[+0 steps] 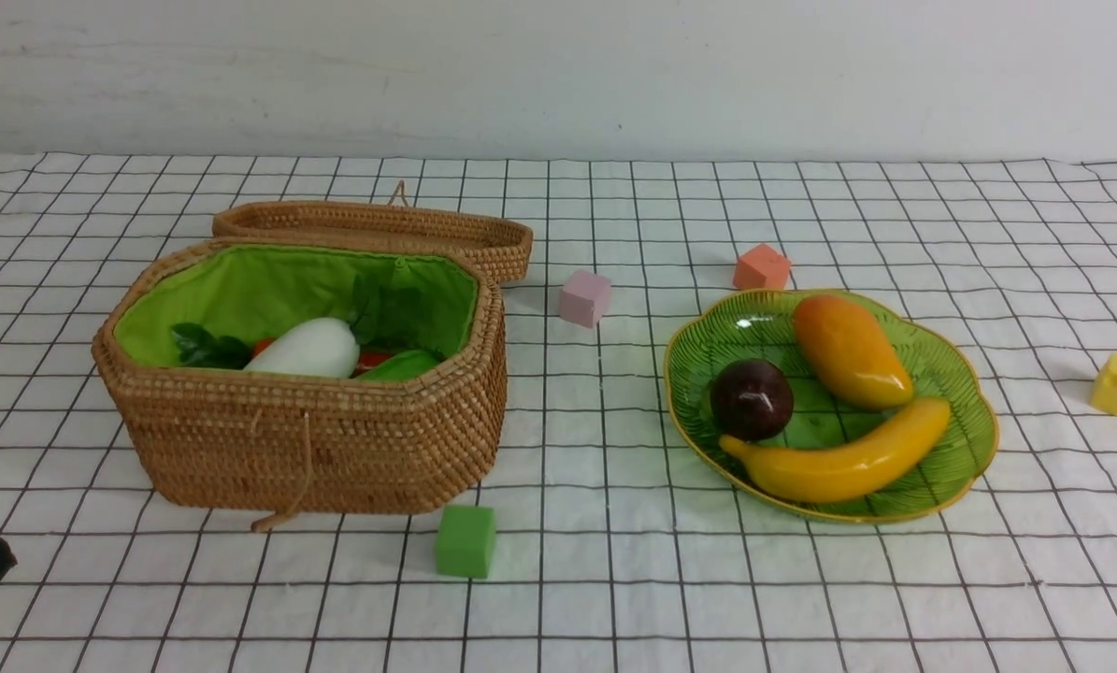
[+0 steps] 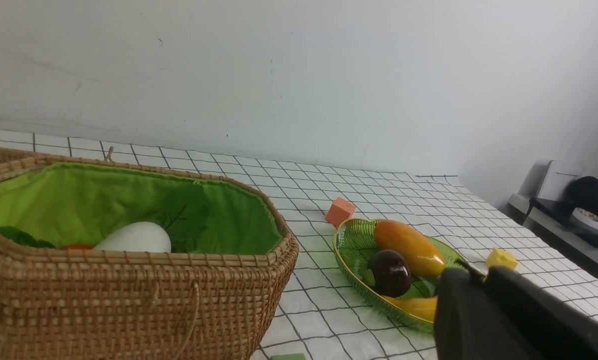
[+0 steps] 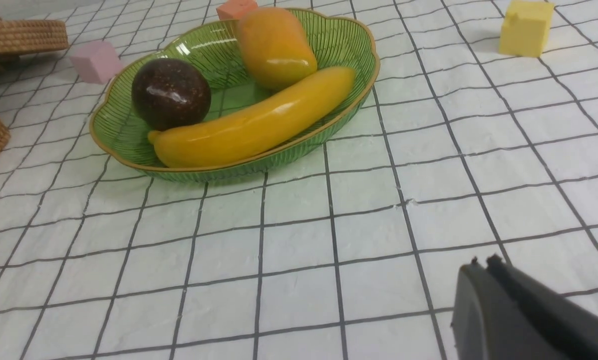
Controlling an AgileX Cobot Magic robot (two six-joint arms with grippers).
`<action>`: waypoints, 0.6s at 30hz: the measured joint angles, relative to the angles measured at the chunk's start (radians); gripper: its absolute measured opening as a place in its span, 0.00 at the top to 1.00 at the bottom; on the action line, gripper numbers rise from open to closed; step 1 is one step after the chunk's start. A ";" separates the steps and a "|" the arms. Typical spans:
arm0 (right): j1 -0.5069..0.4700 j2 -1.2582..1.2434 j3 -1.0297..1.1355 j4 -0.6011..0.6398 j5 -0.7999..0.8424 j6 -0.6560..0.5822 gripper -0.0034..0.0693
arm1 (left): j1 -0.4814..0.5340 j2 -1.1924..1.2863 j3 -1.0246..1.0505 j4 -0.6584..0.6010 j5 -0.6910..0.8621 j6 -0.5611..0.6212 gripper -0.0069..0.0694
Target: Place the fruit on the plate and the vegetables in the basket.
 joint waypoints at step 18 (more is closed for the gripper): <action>0.001 0.000 0.000 0.004 0.001 0.002 0.94 | 0.598 -0.131 0.273 -0.848 -0.179 1.018 0.93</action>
